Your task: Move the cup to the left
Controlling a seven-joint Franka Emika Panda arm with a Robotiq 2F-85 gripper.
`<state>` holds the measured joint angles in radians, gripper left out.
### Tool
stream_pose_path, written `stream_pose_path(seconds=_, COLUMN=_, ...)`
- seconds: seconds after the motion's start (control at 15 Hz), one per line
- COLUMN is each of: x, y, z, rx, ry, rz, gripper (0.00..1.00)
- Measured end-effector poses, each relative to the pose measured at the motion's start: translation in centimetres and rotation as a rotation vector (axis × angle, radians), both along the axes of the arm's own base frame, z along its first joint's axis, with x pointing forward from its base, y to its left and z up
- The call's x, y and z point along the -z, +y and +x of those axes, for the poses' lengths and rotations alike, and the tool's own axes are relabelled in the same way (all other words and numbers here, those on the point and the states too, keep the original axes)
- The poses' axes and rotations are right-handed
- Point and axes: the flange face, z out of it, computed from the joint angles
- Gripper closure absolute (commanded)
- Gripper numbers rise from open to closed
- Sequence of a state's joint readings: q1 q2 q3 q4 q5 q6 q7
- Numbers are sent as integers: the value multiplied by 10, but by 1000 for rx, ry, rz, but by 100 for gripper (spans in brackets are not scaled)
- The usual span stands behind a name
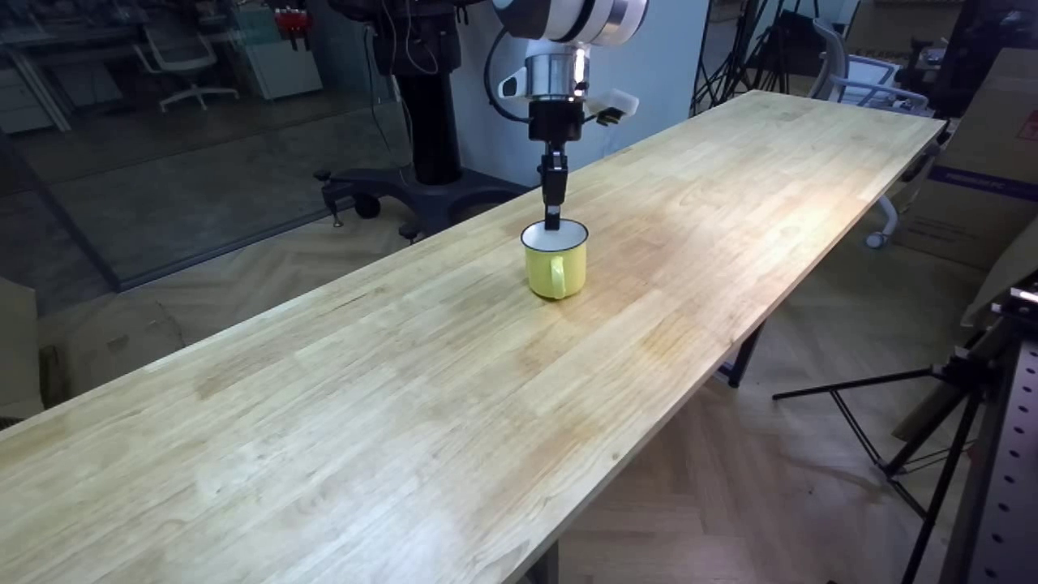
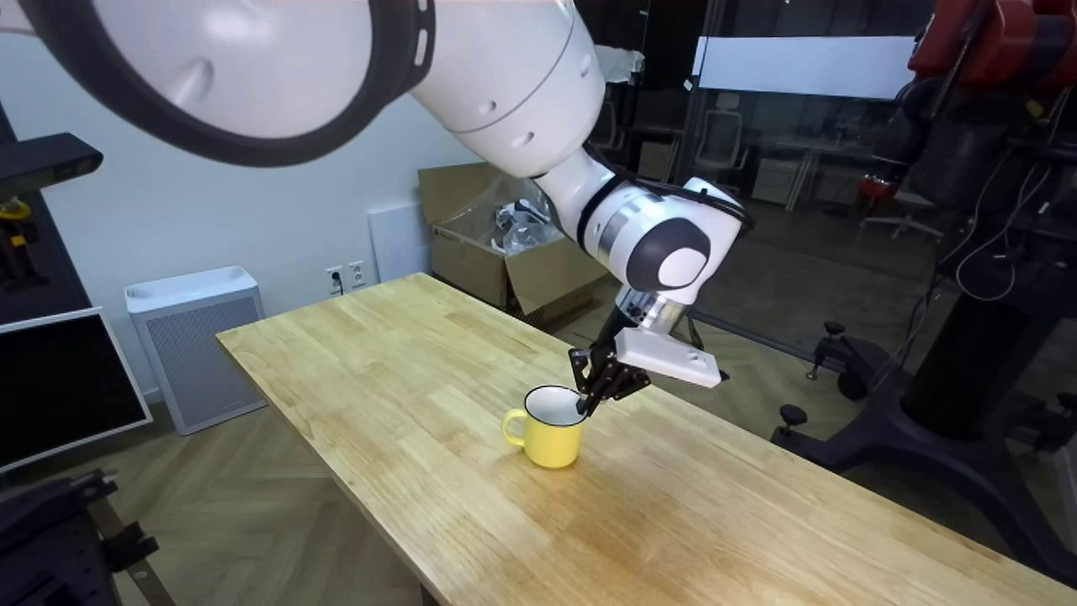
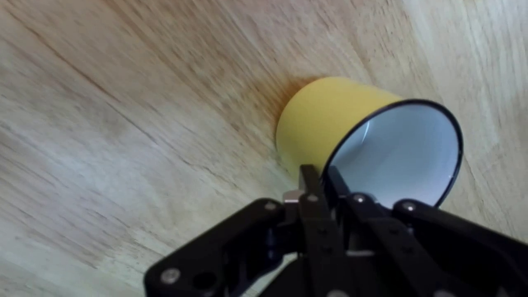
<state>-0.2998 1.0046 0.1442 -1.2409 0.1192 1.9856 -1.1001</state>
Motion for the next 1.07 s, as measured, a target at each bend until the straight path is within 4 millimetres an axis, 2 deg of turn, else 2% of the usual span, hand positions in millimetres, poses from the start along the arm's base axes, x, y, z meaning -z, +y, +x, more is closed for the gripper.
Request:
stream_pose_path(seconds=0.33, x=-1, y=22, z=14, rx=-45, ry=8, rz=-6, gripper=98)
stream_pose_path(seconds=0.4, x=-1, y=26, z=16, rx=-55, ry=10, rz=-10, gripper=68)
stream_pose_path(seconds=0.53, x=-3, y=33, z=20, rx=-72, ry=11, rz=-22, gripper=60)
stream_pose_path(seconds=0.87, x=7, y=56, z=23, rx=-104, ry=14, rz=-22, gripper=27)
stream_pose_path(seconds=1.07, x=8, y=63, z=24, rx=-114, ry=13, rz=-26, gripper=7)
